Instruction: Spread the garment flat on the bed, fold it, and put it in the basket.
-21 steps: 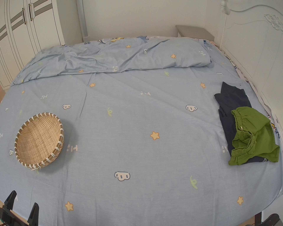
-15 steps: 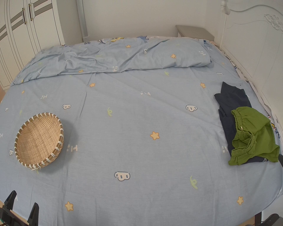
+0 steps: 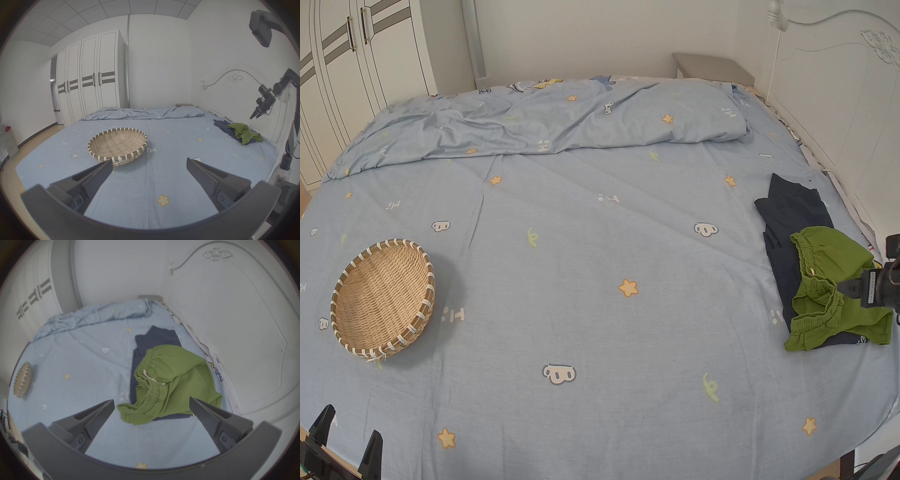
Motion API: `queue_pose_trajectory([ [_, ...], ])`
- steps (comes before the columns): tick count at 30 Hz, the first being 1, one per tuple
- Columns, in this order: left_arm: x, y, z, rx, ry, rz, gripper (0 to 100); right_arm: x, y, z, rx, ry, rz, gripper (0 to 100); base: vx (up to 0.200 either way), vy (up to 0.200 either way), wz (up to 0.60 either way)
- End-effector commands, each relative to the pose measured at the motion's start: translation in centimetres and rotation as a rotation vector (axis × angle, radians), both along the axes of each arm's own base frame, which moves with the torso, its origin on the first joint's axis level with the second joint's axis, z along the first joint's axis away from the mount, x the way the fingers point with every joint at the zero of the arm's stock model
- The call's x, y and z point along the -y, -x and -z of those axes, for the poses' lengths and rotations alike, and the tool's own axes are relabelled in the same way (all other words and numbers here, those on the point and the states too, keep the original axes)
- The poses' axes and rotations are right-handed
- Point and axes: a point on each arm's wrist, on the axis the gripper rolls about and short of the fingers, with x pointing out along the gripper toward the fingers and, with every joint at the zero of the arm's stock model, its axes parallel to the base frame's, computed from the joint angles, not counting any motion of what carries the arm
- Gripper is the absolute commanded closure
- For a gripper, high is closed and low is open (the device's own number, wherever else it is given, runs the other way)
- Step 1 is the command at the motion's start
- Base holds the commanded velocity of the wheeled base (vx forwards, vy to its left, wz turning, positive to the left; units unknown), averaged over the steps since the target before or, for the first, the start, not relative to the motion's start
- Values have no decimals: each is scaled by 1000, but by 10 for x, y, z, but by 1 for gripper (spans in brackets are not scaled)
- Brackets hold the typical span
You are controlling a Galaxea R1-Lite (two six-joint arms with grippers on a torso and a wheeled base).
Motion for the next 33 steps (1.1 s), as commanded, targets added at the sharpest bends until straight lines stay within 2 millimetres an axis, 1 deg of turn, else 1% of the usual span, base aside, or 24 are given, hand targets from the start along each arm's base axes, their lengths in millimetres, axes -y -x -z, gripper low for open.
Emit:
queue_pose_trajectory([
  [1,0,0,5,-1,0,1,0,7,-82,45,-170,60,103,0,0,0,0],
  [7,0,0,5,1,0,-1,0,1,-82,45,-165,58,93,0,0,0,0],
  [11,0,0,5,-1,0,1,0,0,-84,47,-171,58,92,0,0,0,0],
  [15,0,0,5,1,0,1,0,4,-92,59,-208,66,123,0,0,0,0],
  [22,0,0,5,-1,-1,1,0,5,-98,64,-207,65,125,0,0,0,0],
  [23,0,0,5,-1,0,-1,0,5,-101,67,-213,65,127,100,0,0,0],
  [26,0,0,5,-1,0,1,0,5,-105,69,-212,64,126,100,0,0,0],
  [30,0,0,5,-1,0,-1,0,5,-105,68,-206,64,126,100,0,0,0],
  [33,0,0,5,1,0,1,0,4,-108,60,-185,62,118,100,0,0,0],
])
